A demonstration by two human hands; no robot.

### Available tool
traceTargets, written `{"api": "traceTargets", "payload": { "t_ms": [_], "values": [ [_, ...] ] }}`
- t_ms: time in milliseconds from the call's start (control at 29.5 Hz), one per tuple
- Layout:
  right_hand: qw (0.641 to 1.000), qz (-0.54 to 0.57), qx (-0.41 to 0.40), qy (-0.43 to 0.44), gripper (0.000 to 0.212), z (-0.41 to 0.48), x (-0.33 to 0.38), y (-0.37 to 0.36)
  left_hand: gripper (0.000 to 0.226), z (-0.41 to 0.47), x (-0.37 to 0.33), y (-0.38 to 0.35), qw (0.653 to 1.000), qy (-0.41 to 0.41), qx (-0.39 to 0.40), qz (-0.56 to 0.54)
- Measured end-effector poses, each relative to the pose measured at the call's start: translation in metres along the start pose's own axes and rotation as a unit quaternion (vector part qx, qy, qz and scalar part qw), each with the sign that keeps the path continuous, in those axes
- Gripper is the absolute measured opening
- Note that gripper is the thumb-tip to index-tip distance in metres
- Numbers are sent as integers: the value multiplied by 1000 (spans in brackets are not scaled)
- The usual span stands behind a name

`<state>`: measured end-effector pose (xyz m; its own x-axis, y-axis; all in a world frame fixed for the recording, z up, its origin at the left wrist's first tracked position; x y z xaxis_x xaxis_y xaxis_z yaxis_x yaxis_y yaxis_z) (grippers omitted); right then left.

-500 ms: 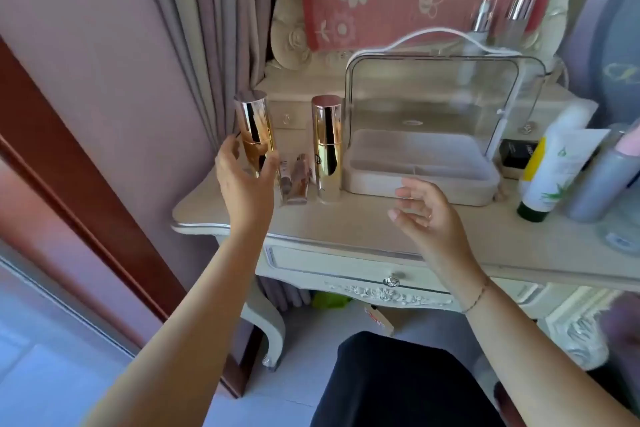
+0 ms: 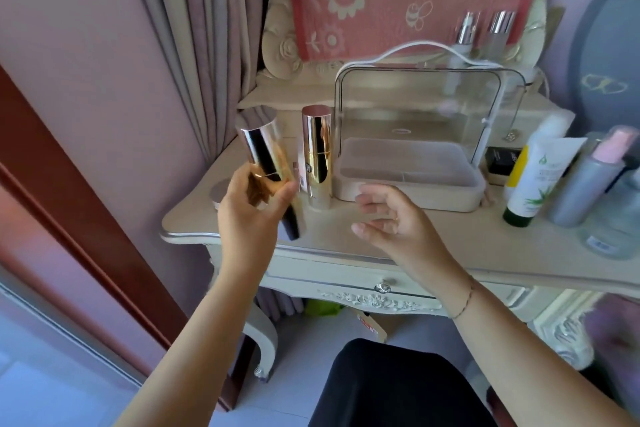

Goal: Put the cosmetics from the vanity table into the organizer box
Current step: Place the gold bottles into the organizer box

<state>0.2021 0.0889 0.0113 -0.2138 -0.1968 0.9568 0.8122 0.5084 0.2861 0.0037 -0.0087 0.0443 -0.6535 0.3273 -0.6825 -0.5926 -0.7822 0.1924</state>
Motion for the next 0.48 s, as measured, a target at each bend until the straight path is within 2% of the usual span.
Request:
{"api": "traceTargets", "payload": {
  "t_ms": [102,204,271,407,475],
  "values": [
    [998,4,57,-1,50,-2,12,-7,36,-9,-32,-31,988,-3,100,-117],
    [999,-15,39,5,45,-2,19,6,45,-12,-46,-69,963,23,161,-213],
    [1000,-19,5,-1,44,0,18,22,50,-11,-49,-89,957,32,184,-223],
    [998,-27,-55,2,43,15,14,52,27,-5,-52,-123,945,14,216,-244],
    [994,-22,-109,6,48,30,12,69,38,-4,-42,-135,957,3,224,-184]
  ]
}}
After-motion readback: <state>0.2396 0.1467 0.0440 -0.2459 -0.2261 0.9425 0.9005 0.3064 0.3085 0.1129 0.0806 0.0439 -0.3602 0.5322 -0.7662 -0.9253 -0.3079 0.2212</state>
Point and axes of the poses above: each hand's wrist, its own z-axis towards the middle knuckle, its own y-axis out of the back of the hand, x = y × z, the point moved 6 cm from there along z, towards the middle knuckle, and after that the axes turned 15 degrees about -y, right-handed, at the moved point
